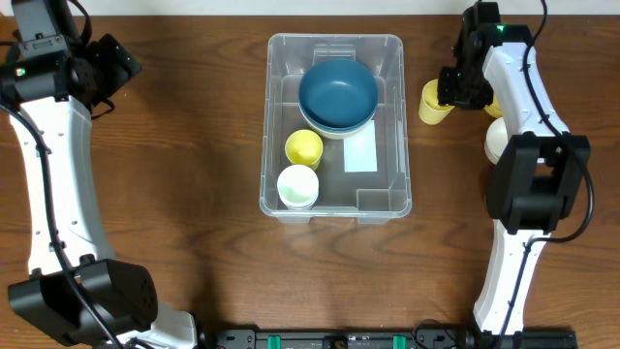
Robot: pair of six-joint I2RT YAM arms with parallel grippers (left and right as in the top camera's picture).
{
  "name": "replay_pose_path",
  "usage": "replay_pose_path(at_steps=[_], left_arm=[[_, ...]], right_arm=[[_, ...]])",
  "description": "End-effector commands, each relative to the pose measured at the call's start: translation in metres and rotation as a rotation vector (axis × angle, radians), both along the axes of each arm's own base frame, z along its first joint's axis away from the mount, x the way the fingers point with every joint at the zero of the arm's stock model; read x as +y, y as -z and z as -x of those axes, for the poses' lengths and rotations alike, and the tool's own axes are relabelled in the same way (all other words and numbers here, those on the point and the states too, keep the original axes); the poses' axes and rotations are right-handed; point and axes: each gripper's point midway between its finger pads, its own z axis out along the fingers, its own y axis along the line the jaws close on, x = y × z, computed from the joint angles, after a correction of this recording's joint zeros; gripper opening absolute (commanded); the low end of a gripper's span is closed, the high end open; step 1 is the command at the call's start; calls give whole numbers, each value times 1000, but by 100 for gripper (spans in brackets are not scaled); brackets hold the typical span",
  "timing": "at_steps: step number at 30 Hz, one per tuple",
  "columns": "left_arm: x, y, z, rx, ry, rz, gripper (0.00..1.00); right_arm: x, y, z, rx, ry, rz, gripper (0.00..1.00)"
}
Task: Pack container
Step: 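Move the right gripper to the second yellow cup and grasp it, then carry the second yellow cup onto the yellow cup in the bin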
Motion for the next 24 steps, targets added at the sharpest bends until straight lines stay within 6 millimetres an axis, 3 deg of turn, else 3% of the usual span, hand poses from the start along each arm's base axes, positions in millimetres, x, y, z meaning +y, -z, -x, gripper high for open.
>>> replay_pose_path(at_steps=[1,5,9,12,18,21,24], left_arm=[[4,-3,1,1,-3,-16,98],[4,-3,1,1,-3,-16,98],[4,-3,1,1,-3,-16,98],[4,-3,1,1,-3,-16,98],[4,-3,1,1,-3,-16,98],[4,-3,1,1,-3,-16,98],[4,-3,1,1,-3,-16,98]], right_arm=[[0,13,1,29,-3,-12,26],[1,15,3,37,-3,-14,2],[0,2,8,39,-3,-10,1],[0,-24,13,12,-3,-10,1],[14,-121,38,-132,-35,-12,1],[35,-174,56,-240,-86,-20,1],[64,-208,74,-319,-158,-35,1]])
